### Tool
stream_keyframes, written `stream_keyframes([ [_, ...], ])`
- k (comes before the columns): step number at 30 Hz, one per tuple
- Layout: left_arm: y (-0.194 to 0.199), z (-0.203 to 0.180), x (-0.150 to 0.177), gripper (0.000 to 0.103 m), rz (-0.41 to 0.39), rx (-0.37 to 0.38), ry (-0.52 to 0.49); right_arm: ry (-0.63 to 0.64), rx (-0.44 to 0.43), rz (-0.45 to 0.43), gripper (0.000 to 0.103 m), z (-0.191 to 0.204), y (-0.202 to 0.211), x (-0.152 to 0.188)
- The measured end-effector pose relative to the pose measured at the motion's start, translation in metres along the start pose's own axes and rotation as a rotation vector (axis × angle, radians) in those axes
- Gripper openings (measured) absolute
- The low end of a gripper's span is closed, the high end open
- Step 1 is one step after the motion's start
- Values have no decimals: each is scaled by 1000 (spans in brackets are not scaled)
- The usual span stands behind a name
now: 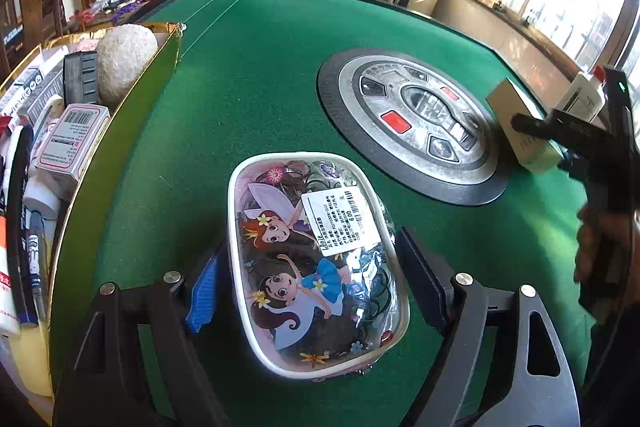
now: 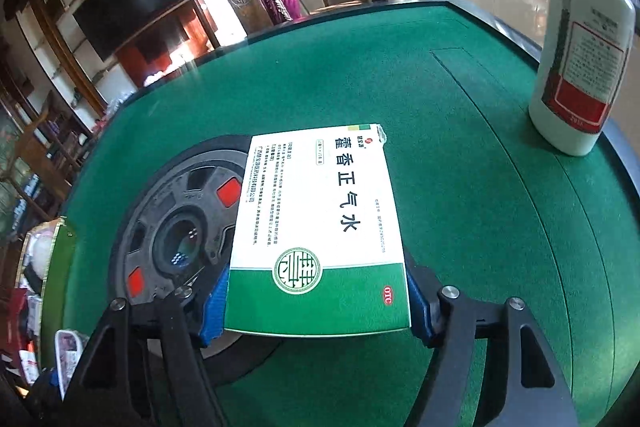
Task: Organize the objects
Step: 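Grasp the green-and-white medicine box with the right tool while the left tool holds the pencil case, then carry the pencil case and medicine box over the tray with both tools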
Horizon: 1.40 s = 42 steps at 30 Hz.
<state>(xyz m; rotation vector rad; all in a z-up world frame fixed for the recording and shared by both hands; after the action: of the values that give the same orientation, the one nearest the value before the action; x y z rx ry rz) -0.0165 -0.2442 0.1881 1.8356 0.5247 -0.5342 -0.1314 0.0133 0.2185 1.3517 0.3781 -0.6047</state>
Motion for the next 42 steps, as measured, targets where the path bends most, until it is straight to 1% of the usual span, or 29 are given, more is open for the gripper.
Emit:
stream_keyframes([
  [4,4,0,-2,80,-19,19,13,11,-144,-65,71,12,46,17],
  [7,7,0,-3,80,-39,16,22,41,-246,-94,71,36,71,34],
  [10,10,3,-5,80,-53,11,35,86,-308,-74,71,61,70,43],
  [12,12,4,-6,80,-70,-10,33,124,-323,-69,71,73,70,50],
  [15,17,5,-8,80,-98,-23,32,148,-353,-44,71,84,67,59],
  [19,17,4,-8,80,-103,-38,22,165,-364,-35,71,90,60,60],
  [30,17,2,-9,80,-125,-85,-6,193,-347,-34,71,88,57,64],
  [37,24,-1,-10,80,-163,-149,-36,196,-346,-36,71,87,58,64],
  [42,37,-5,-9,80,-200,-196,-77,218,-347,-38,71,92,59,68],
])
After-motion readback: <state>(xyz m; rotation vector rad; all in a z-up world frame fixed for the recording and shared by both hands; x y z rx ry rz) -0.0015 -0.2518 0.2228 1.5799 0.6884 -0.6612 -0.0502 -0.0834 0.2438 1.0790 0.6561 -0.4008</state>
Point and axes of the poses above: each gripper's, at about its wrist camera, not at the fingertips, and y roughly against the way its jaws point, z to its left, x to its underside, the point moved 6 cm from there along -y, roughly the way its jaws point, and after that the axes turned 7 degrees about x, right-handed, at the moved point
